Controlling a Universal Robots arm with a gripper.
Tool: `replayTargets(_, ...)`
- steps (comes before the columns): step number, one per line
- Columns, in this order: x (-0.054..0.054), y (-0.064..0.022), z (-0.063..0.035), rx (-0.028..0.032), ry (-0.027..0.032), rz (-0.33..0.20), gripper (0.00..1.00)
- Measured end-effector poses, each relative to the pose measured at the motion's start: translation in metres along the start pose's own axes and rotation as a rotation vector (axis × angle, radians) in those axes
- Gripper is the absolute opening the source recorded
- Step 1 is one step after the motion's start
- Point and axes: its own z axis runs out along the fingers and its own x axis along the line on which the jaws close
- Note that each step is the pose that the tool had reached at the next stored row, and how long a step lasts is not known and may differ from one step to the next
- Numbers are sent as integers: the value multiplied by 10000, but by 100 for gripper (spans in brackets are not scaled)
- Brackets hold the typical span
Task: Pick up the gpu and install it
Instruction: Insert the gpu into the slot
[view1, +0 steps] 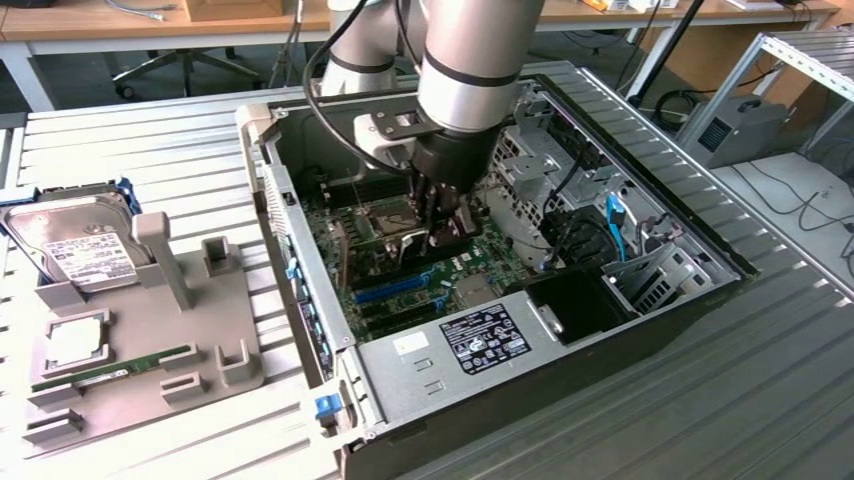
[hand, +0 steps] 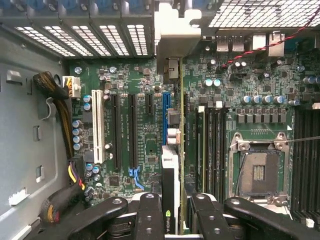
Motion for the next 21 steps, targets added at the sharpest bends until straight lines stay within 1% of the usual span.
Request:
replayTargets(7, 3, 51, 4, 1, 0, 0, 27)
replayTargets(12, 5, 70, 6, 1, -1, -2, 27)
replayTargets(17, 43, 84, 5, 0, -1, 0, 27)
replayTargets(21, 51, 104, 5, 1, 0, -1, 27)
